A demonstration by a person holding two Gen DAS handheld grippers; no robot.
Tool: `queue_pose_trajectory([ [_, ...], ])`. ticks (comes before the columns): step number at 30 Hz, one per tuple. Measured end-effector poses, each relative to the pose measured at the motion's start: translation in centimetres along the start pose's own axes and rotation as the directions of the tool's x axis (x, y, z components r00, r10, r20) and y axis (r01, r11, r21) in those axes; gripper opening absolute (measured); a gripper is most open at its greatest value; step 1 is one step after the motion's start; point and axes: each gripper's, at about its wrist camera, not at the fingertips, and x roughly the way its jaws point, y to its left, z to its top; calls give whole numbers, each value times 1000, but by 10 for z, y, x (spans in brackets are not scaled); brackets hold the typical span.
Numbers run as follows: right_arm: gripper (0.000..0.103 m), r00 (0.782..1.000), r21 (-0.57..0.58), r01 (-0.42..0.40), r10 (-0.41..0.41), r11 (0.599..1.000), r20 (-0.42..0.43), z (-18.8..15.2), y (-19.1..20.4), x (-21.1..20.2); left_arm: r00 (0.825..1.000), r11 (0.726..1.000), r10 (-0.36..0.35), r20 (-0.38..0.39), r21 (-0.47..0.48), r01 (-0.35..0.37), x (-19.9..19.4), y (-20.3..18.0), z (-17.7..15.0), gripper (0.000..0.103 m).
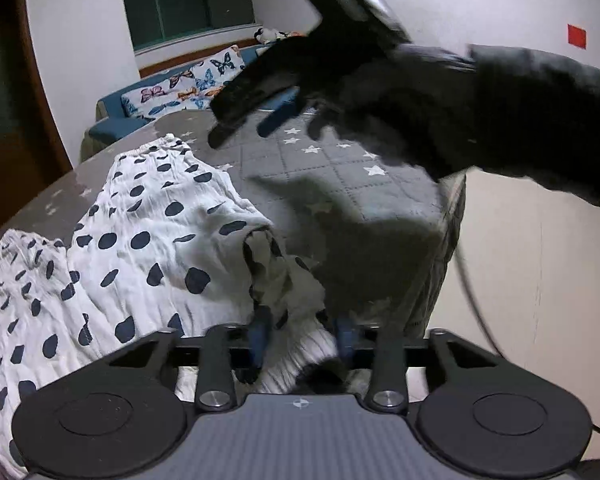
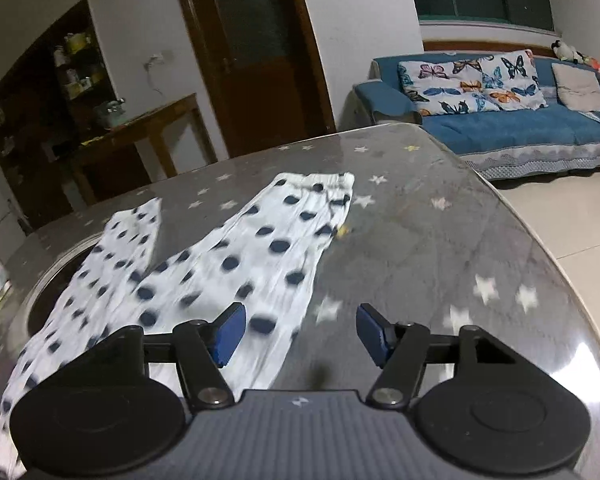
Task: Fold clothes
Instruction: 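Grasp a pants leg cuff with the left gripper while the right gripper grasps the other cuff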
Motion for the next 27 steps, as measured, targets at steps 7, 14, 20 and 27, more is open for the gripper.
queue_pose_trajectory([
  [7, 53, 999, 13, 38, -38, 999, -25, 52, -3, 66, 996, 985, -82, 35, -148, 87, -13, 31, 7, 12],
  [14, 50, 992, -15, 103, -104, 995, -68, 87, -3, 139, 986, 954, -141, 88, -254, 159, -26, 56, 13, 12],
  [20, 44, 987, 4, 136, -135, 991, -90, 100, -10, 178, 979, 922, -168, 120, -333, 199, -32, 77, 14, 12],
  [27, 9, 978, -8, 187, -187, 982, -98, 104, -7, 193, 975, 902, -166, 149, -376, 211, -42, 88, 8, 12],
])
